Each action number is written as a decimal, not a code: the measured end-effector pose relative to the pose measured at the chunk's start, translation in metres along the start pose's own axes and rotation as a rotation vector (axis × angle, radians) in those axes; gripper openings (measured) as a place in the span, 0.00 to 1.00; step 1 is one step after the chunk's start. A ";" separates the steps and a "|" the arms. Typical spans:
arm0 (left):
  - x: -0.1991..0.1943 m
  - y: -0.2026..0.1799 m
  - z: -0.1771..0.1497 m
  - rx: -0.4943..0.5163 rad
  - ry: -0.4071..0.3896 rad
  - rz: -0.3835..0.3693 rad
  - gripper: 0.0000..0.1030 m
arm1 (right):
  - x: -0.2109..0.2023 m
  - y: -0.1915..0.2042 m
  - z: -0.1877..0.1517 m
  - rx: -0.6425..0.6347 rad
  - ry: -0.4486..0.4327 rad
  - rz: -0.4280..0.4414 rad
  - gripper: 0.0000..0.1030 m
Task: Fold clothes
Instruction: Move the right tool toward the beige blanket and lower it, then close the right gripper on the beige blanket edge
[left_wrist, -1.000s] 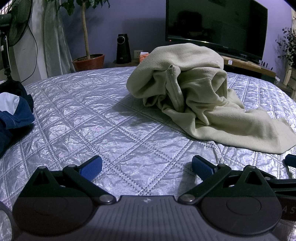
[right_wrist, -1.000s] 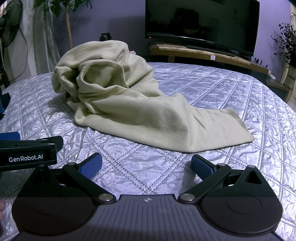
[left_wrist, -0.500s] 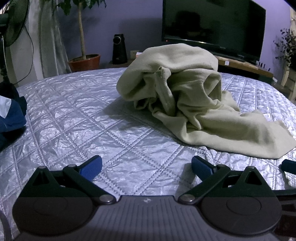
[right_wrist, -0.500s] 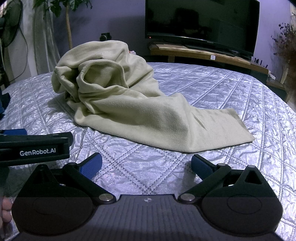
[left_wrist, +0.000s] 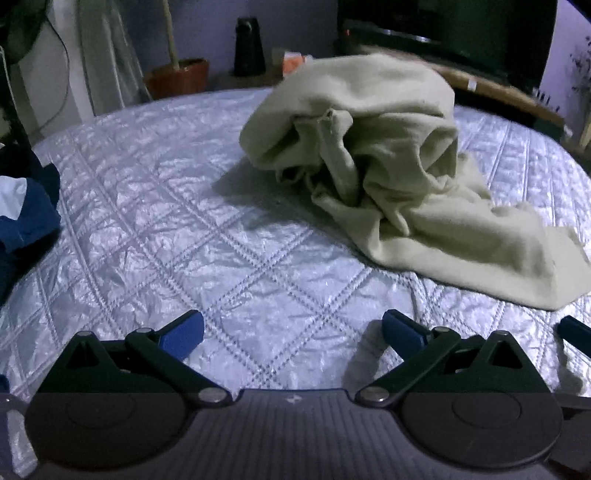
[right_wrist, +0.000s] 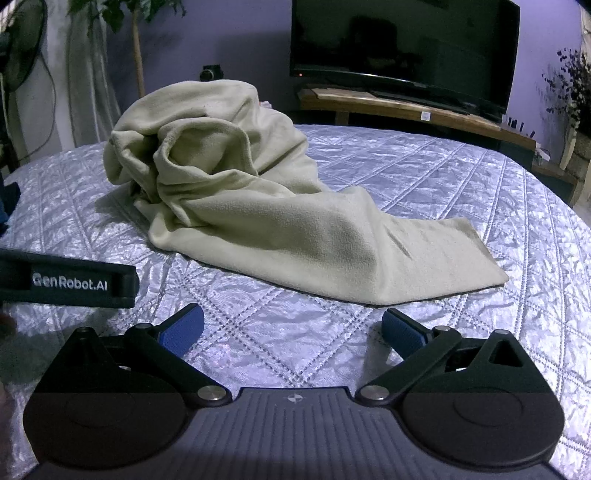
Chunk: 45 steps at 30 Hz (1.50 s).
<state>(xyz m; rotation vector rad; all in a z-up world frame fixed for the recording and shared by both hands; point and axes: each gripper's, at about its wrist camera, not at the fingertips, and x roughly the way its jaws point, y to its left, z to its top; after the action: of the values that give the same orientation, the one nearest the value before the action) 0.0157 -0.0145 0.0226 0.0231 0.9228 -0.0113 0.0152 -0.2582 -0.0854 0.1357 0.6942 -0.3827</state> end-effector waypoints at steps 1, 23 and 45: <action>0.000 0.000 0.001 0.003 0.005 -0.002 1.00 | 0.000 0.000 0.000 -0.003 -0.001 -0.003 1.00; -0.014 0.049 0.015 -0.121 -0.038 -0.026 0.97 | -0.050 -0.012 0.095 -0.229 -0.233 0.123 0.81; -0.020 0.102 0.023 -0.326 -0.080 0.061 0.96 | -0.032 0.035 0.198 -0.254 -0.248 0.457 0.00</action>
<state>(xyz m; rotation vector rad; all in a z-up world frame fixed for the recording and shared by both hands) 0.0239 0.0867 0.0533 -0.2501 0.8345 0.1936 0.1242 -0.2658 0.0863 0.0025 0.4430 0.1272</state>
